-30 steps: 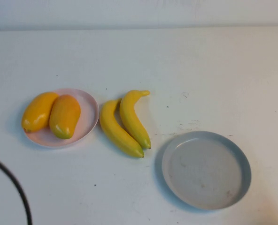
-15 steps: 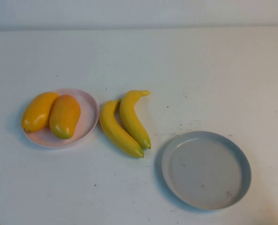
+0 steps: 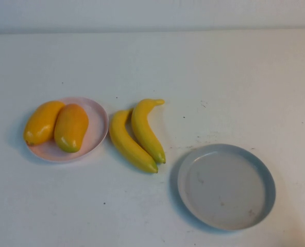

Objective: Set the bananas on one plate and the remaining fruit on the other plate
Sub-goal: Put another type of fruit in the right plate

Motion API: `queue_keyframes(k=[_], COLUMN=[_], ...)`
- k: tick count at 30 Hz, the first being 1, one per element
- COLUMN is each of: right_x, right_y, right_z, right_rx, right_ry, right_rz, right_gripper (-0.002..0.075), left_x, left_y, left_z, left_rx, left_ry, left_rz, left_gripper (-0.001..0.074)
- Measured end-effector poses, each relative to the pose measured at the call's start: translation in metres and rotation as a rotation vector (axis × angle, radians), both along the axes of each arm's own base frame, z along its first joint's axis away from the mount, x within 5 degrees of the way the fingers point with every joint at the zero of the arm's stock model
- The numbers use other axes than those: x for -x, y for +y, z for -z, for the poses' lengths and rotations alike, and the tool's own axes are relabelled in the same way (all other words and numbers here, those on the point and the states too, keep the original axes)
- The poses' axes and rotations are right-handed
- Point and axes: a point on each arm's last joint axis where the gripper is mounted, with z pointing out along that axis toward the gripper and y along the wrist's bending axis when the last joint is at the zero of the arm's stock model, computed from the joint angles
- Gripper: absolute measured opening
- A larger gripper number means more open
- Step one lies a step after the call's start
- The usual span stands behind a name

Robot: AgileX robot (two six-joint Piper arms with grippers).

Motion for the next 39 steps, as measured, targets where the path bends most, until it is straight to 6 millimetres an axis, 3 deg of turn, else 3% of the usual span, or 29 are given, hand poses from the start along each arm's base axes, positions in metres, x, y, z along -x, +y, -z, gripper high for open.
queue_keyframes(k=[11,22,39], right_x=[0.0,0.0,0.0], right_y=[0.0,0.0,0.0], right_z=[0.0,0.0,0.0], right_rx=[0.0,0.0,0.0], right_ry=[0.0,0.0,0.0], right_rz=[0.0,0.0,0.0], right_gripper=[-0.0017,-0.0017,-0.0017], left_x=[0.012,0.002,0.003], left_y=[0.004,0.003,0.004], left_z=[0.061,0.129,0.136], left_rx=[-0.021,-0.01,-0.029], left_ry=[-0.426,-0.279,-0.224], left_rz=[-0.067,-0.076,-0.074], left_gripper=[-0.0004,-0.0004,-0.0004])
